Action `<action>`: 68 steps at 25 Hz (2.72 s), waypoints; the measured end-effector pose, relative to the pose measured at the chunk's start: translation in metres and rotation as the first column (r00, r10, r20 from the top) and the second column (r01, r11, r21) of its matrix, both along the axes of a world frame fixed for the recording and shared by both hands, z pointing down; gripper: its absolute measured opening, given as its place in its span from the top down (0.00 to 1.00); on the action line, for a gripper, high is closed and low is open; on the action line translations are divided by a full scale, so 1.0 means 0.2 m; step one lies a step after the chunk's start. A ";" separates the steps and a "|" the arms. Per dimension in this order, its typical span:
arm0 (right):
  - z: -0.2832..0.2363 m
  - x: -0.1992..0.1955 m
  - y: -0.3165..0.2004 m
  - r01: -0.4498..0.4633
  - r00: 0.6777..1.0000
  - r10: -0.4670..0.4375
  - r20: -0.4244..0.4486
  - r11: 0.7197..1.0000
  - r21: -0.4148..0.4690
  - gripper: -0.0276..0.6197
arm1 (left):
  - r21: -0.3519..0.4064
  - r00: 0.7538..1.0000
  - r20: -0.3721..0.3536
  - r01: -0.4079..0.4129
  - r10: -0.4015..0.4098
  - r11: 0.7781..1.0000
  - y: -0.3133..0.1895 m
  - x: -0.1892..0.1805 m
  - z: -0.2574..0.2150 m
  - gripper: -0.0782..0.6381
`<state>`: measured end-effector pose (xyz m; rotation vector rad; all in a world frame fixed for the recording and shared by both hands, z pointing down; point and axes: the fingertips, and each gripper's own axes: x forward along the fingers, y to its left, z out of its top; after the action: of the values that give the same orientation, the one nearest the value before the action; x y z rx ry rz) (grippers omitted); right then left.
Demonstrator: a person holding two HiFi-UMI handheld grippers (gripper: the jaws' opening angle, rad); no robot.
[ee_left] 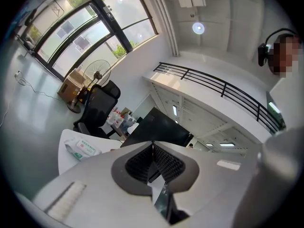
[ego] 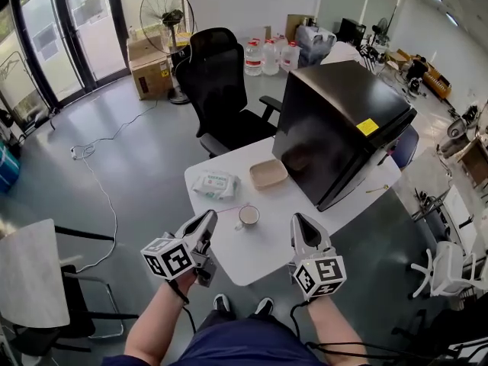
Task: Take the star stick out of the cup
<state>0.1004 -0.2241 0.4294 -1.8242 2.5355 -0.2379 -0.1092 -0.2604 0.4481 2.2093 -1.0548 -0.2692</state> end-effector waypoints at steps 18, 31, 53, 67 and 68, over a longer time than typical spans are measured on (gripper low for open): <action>-0.28 -0.05 -0.10 0.017 0.999 -0.020 0.027 0.993 0.118 0.95 | 0.151 0.995 -0.098 0.014 0.001 0.988 0.04 -0.08 -0.30 0.88; -0.39 -0.05 -0.15 0.009 0.999 -0.016 0.037 0.984 0.178 0.95 | 0.227 0.995 -0.098 0.018 0.004 0.974 0.05 -0.09 -0.44 0.88; -0.30 -0.02 -0.11 0.004 1.000 -0.004 -0.001 0.990 0.138 0.95 | 0.194 0.993 -0.117 -0.009 0.032 0.981 0.05 -0.07 -0.39 0.88; -0.30 -0.05 -0.10 0.027 0.999 -0.023 -0.030 0.992 0.127 0.95 | 0.193 0.992 -0.118 -0.028 0.051 0.981 0.07 -0.07 -0.40 0.88; -0.30 -0.05 -0.10 0.028 0.999 -0.024 -0.033 0.992 0.126 0.95 | 0.191 0.992 -0.119 -0.028 0.051 0.981 0.06 -0.07 -0.40 0.88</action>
<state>0.0897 -0.2451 0.3694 -1.7635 2.5322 -0.0478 -0.1229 -0.2475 0.3686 2.3455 -0.9506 -0.5005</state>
